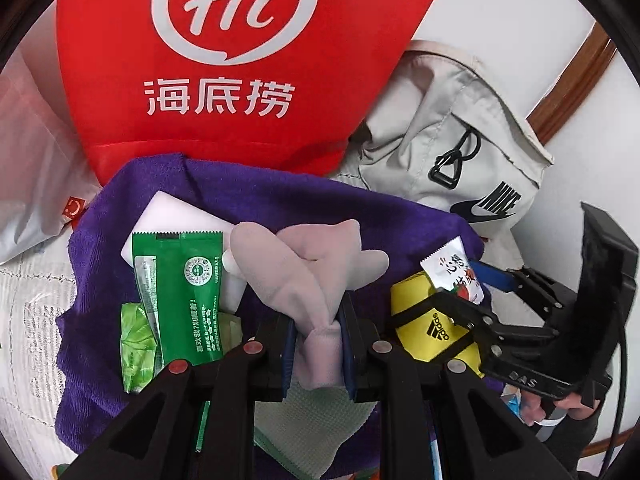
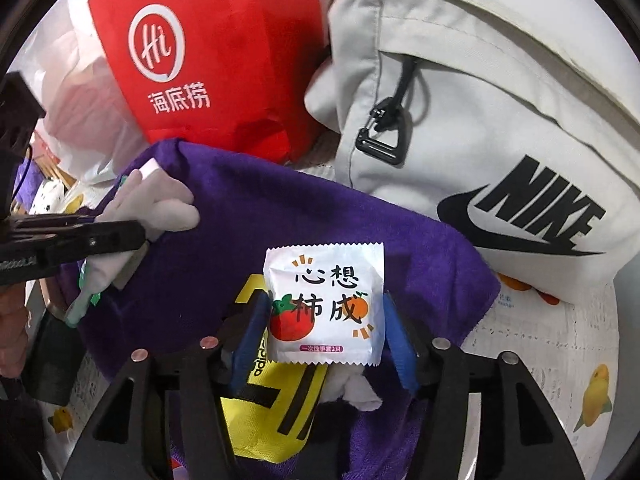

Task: Organize soft objects
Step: 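Lower the glove and snack packet onto the purple towel, opening both tools, then withdraw both tools from the towel toward the mesh bag and black strap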

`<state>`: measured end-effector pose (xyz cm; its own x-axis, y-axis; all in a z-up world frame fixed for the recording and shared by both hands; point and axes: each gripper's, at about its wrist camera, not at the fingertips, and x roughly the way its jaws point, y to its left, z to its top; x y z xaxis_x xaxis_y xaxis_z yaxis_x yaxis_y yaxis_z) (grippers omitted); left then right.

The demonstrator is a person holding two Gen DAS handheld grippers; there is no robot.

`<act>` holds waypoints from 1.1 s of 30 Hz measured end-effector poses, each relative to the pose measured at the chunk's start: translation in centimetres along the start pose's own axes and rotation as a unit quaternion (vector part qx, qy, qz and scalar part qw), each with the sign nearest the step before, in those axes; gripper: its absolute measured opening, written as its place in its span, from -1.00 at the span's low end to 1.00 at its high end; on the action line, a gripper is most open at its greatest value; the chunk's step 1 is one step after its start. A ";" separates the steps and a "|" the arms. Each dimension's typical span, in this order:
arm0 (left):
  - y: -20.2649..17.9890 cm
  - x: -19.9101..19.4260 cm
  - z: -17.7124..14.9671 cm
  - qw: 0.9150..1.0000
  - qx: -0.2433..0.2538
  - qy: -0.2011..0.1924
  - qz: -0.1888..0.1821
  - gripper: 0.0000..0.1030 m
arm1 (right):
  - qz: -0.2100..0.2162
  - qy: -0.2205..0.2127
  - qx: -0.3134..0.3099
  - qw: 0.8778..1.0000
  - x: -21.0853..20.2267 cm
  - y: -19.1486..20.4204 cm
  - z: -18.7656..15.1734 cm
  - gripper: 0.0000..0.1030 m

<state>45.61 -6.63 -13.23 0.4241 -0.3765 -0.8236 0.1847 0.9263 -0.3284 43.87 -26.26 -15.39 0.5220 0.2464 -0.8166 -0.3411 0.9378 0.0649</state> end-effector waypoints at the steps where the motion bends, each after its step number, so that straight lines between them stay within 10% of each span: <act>1: 0.0 0.1 0.0 1.000 0.000 0.002 0.000 -0.59 | 0.000 -0.001 -0.003 1.000 0.0 0.1 0.1 0.31; 10: -0.8 -0.7 0.0 1.000 0.011 -0.011 0.025 0.05 | -0.008 -0.019 -0.009 1.000 -1.5 0.4 0.7 0.60; 33: -0.3 -14.8 -10.4 0.998 0.007 -0.056 0.039 0.09 | 0.020 -0.077 -0.015 0.997 -15.3 7.7 -8.9 0.59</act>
<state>30.05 -1.23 -5.79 0.5338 -0.3029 -0.7895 0.1586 0.9529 -0.2583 26.26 -25.01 -7.50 0.6214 0.3196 -0.7154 -0.3852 0.9197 0.0764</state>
